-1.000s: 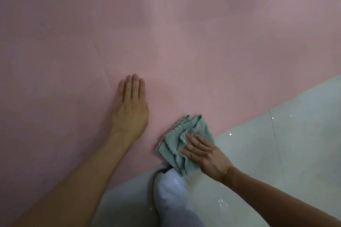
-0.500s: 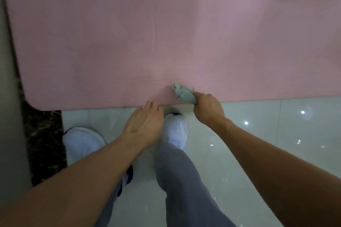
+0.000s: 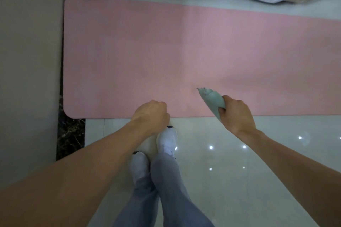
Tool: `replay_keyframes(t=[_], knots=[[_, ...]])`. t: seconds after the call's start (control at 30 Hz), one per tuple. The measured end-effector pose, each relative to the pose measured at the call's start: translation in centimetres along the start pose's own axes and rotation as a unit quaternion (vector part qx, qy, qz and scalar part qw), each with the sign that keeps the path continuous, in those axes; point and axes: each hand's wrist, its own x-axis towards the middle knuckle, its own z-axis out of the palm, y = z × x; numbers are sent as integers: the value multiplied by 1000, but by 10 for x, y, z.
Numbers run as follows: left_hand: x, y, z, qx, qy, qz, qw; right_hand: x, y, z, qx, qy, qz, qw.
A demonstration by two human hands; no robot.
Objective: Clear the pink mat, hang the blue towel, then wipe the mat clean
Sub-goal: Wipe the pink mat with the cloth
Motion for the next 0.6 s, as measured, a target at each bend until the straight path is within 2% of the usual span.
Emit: replay_keyframes(t=[0.1, 0.2, 0.33, 0.43, 0.6], knots=[[-17, 3, 4, 24, 4, -1, 1000, -13, 0, -17, -3, 37, 6, 999], [-40, -1, 16, 36, 9, -21, 999, -29, 4, -29, 68, 55, 23, 996], [-55, -7, 22, 52, 31, -36, 997, -48, 17, -37, 143, 8, 52, 988], [-45, -3, 16, 29, 46, -58, 997, -52, 31, -46, 194, 4, 69, 979], [-18, 27, 18, 0, 42, -80, 996, -38, 64, -37, 271, -6, 153, 950]])
